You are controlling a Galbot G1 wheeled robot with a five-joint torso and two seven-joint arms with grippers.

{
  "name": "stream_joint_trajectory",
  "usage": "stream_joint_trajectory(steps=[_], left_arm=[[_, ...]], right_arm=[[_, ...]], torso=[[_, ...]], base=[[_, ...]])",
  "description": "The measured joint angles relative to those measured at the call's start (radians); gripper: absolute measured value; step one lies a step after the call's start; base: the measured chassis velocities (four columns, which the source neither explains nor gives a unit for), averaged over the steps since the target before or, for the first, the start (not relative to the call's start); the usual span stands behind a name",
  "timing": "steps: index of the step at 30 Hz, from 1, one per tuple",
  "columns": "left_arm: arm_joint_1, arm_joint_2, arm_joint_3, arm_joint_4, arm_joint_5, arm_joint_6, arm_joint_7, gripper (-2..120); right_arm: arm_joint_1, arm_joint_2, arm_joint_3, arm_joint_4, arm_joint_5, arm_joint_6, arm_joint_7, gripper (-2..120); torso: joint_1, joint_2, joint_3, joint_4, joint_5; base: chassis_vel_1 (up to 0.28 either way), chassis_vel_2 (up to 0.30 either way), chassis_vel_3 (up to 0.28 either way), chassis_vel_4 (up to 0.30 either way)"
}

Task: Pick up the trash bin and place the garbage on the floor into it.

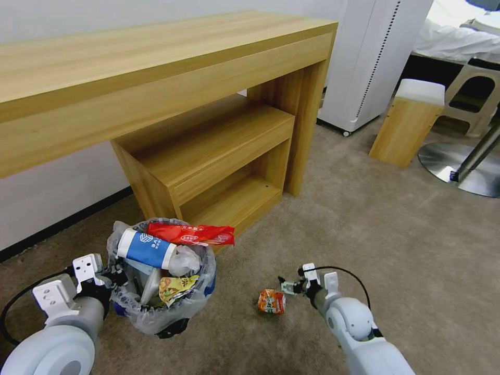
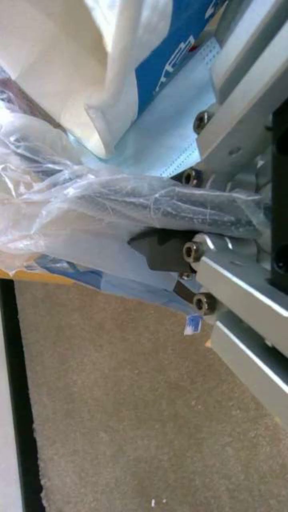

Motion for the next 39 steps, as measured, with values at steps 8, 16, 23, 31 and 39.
stream_joint_trajectory(steps=[8,16,23,31,39], left_arm=[[0.002,-0.005,0.009,0.0,0.008,0.0,0.0,1],[0.002,-0.002,0.004,0.004,0.004,0.0,0.0,1],[-0.002,-0.003,0.011,0.006,0.004,-0.001,0.002,1],[0.001,0.004,0.008,0.005,0.003,-0.002,0.002,1],[0.004,0.005,0.006,-0.003,0.001,-0.002,0.002,1]], right_arm=[[0.028,0.047,-0.03,-0.073,0.091,-0.021,0.089,100],[0.02,0.071,-0.035,-0.095,0.161,-0.053,0.153,100],[0.029,0.099,-0.038,-0.123,0.159,-0.054,0.159,96],[0.039,0.124,-0.037,-0.159,0.146,-0.051,0.161,68],[0.021,0.117,-0.032,-0.143,0.14,-0.057,0.165,40]], torso=[[0.0,0.0,0.0,0.0001,0.0],[0.0,0.0,0.0,0.0,-0.0001],[0.0,0.0,0.0,0.0001,-0.0001],[0.0,0.0,0.0,0.0001,0.0],[0.0,0.0,0.0,0.0001,0.0]], base=[[0.0,0.0,0.0,0.0],[0.0,0.0,0.0,0.0],[0.0,0.0,0.0,0.0],[0.0,0.0,0.0,0.0],[0.0,0.0,0.0,0.0]])
